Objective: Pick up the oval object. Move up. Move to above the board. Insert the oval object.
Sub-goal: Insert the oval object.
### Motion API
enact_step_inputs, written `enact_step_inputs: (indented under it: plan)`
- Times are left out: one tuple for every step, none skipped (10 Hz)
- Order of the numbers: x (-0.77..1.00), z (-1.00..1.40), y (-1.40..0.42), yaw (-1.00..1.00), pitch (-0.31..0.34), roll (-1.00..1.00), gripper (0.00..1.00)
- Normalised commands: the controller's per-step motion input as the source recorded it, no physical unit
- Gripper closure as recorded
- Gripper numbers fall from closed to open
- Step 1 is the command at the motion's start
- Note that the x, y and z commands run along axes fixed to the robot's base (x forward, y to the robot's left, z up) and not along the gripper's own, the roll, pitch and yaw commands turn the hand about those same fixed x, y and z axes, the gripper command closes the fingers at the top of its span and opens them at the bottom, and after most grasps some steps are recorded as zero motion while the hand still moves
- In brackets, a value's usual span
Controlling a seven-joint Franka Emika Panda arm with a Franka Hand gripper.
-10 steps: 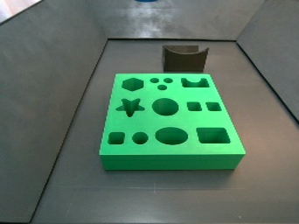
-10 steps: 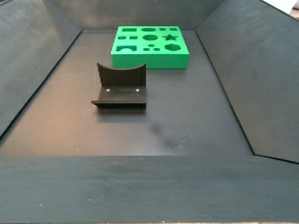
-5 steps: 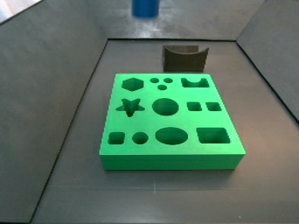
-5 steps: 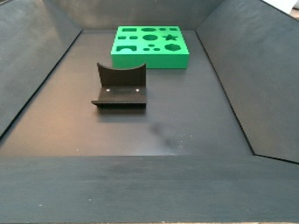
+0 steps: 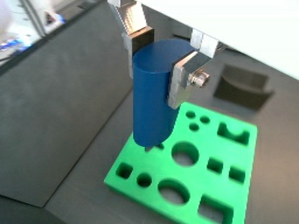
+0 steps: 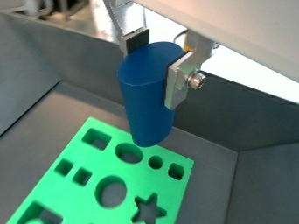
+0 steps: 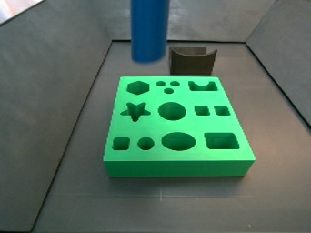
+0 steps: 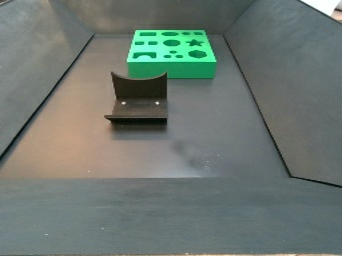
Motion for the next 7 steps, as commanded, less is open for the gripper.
enact_step_inputs:
  plan:
    - [0.34, -0.41, -0.16, -0.7, 0.0, 0.0, 1.0]
    - [0.47, -0.42, -0.03, -0.62, 0.0, 0.0, 1.0]
    - [0.44, -0.42, -0.04, -0.6, 0.0, 0.0, 1.0]
    - [0.44, -0.39, -0.05, -0.63, 0.0, 0.0, 1.0]
    - [0.34, -0.36, -0.09, -0.72, 0.0, 0.0, 1.0]
    - [0.33, -0.32, -0.07, -0.74, 0.0, -0.05, 1.0]
    - [0.24, -0.31, -0.06, -0.82, 0.0, -0.05, 1.0]
